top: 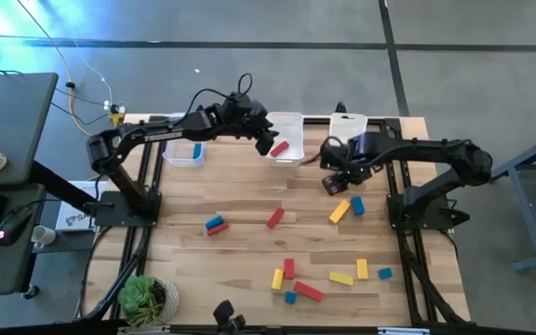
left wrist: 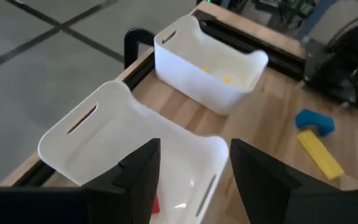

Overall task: Sort & place blocks by color
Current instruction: Put the blue block into the transparent bin

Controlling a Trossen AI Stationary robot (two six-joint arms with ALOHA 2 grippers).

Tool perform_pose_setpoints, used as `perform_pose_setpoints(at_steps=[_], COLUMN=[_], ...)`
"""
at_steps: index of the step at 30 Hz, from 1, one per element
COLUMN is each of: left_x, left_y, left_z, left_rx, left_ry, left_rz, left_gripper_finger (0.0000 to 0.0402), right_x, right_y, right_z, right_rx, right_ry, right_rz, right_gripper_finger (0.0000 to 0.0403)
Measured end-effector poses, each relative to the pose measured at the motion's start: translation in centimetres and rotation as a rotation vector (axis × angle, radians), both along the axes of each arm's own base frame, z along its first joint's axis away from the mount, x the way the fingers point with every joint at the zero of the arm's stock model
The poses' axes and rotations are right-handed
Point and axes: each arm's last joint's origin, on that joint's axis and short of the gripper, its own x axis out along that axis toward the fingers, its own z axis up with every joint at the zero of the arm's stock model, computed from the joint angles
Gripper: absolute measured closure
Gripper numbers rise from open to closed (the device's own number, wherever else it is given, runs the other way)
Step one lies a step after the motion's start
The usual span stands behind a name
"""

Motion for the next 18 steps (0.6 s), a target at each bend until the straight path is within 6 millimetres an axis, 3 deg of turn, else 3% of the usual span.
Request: perform_pose_setpoints(at_steps=[9, 18], left_x=[-0.4, 0.3], left_y=[-2.4, -4.2], left_z=[0.5, 0.1], left_rx=[-0.011, -0.003], left_ry=[0.097, 0.155], left_rz=[-0.067, -0.12], left_gripper_finger=[0.0222, 0.0222], right_x=[-0.7, -2.3], right_y=[3.1, 5.5], right_z=[-2.7, -7.2], right_rx=[0.032, 0.065], right_ry=[0.09, 0.184], right_rz=[-0.009, -0.042], right_gripper_finger=[0.0192, 0.0192])
